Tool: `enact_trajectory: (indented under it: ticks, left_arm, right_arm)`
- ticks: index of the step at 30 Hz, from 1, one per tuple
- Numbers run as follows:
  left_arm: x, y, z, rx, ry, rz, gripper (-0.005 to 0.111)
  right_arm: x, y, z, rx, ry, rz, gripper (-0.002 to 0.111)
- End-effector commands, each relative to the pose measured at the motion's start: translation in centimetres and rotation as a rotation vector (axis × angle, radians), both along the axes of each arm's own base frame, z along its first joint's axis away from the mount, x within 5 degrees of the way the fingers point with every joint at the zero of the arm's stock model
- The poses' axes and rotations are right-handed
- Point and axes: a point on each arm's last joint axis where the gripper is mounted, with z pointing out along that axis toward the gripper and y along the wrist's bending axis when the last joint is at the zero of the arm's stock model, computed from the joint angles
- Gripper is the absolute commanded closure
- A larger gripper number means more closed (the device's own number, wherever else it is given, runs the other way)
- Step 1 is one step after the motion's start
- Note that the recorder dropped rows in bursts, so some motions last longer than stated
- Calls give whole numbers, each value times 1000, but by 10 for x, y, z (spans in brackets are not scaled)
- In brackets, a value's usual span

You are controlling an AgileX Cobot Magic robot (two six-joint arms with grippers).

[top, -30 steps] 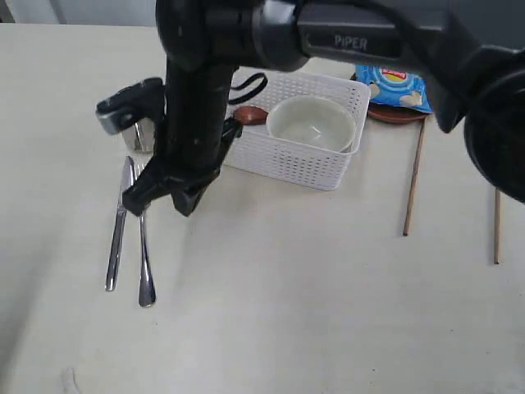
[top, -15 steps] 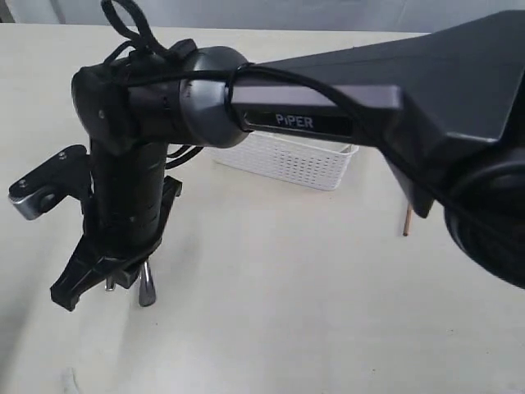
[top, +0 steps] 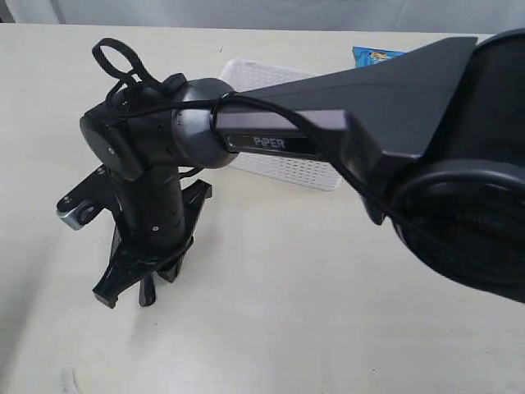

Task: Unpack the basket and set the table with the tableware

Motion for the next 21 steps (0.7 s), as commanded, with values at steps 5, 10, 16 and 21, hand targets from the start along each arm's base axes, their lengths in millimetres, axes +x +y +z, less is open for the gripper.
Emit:
enact_trajectory:
  ticks: [5,10,16,21]
  left_arm:
    - [0,0,-1,3,-3,-5,107]
    - [0,0,-1,3,-3,-5,107]
    - [0,0,-1,3,-3,-5,107]
    - [0,0,-1,3,-3,-5,107]
  right_arm:
    - [1,-4,-1,-32,8,-4,109]
    - [-3,-3,-1,-23,32,9,109]
    - [-8,0,0,5,71,30,109]
    - [-9,1,0,8,68,46,109]
